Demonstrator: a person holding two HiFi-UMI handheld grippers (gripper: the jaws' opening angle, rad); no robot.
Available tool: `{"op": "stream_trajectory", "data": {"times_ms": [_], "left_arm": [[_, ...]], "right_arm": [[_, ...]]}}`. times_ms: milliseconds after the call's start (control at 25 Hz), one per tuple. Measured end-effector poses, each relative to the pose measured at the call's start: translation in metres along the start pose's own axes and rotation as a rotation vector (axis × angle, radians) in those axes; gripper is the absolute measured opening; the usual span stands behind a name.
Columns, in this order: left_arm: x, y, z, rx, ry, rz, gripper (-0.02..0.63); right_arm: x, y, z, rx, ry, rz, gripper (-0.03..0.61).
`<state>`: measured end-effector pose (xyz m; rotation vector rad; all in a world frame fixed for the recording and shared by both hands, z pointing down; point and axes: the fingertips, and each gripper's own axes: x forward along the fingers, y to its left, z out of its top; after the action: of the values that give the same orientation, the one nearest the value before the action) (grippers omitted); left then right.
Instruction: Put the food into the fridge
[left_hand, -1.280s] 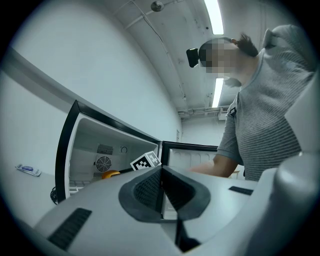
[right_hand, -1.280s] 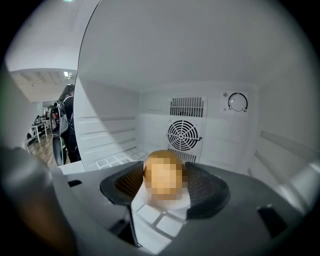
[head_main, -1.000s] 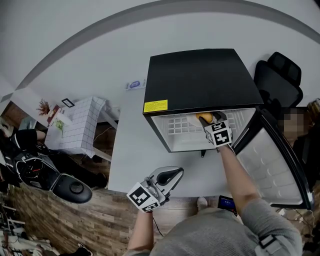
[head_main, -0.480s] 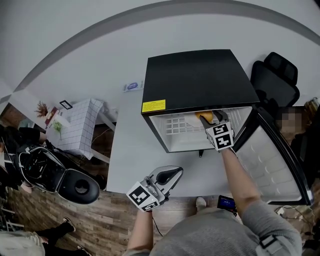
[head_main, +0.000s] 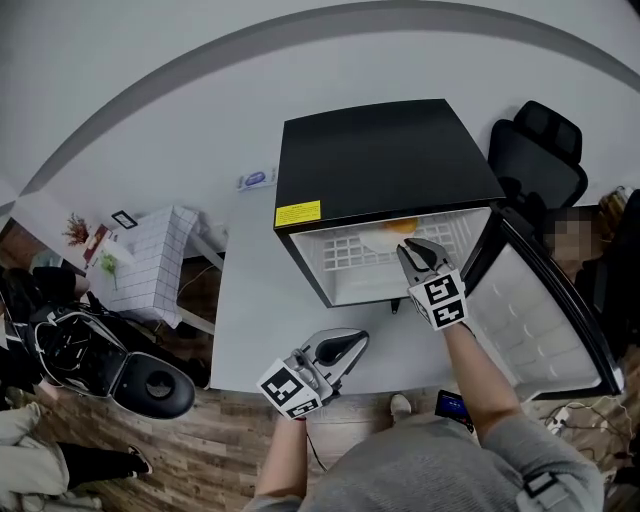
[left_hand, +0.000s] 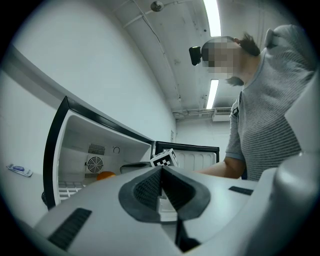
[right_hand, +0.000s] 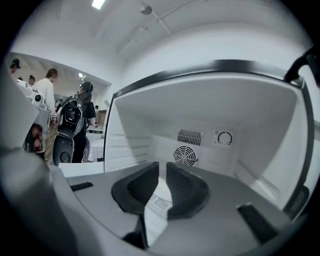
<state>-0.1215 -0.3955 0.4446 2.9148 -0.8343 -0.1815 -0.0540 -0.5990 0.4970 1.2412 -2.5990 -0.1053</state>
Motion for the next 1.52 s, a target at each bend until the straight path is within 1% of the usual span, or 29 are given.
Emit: {"op": "stream_trajectory", "data": {"times_ms": [40, 160, 280, 480, 760, 920, 1160, 1280, 1400, 1520], "left_arm": [[0.000, 0.000, 0.000, -0.001, 0.000, -0.003, 0.012], [0.001, -0.002, -0.001, -0.005, 0.002, -0.013, 0.011], [0.001, -0.003, -0.002, -0.008, 0.001, -0.021, 0.011], [0.001, -0.008, -0.004, -0.010, 0.003, -0.034, 0.011], [-0.001, -0.014, -0.001, 0.002, 0.000, -0.027, 0.011], [-0.004, -0.019, 0.003, 0.020, -0.004, 0.003, 0.011], [-0.019, -0.030, 0.004, 0.027, 0.001, 0.075, 0.011], [-0.029, -0.036, 0.006, 0.025, -0.008, 0.117, 0.011], [-0.039, -0.040, 0.011, 0.037, -0.013, 0.162, 0.011], [-0.046, -0.046, 0.017, 0.051, -0.021, 0.183, 0.011]], "right_arm": [[-0.004, 0.003, 0.001, -0.008, -0.007, 0.004, 0.039], [-0.016, 0.015, 0.008, -0.014, -0.039, 0.030, 0.013], [-0.028, 0.028, 0.017, -0.015, -0.078, 0.068, 0.012], [-0.057, 0.052, 0.041, -0.005, -0.172, 0.126, 0.012], [-0.097, 0.081, 0.073, 0.015, -0.278, 0.197, 0.012], [-0.120, 0.097, 0.083, 0.020, -0.309, 0.226, 0.012], [-0.160, 0.119, 0.092, 0.050, -0.350, 0.265, 0.012], [-0.179, 0.130, 0.094, 0.070, -0.358, 0.267, 0.012], [-0.199, 0.151, 0.103, 0.087, -0.392, 0.311, 0.012], [-0.214, 0.166, 0.108, 0.085, -0.408, 0.325, 0.012]]}}
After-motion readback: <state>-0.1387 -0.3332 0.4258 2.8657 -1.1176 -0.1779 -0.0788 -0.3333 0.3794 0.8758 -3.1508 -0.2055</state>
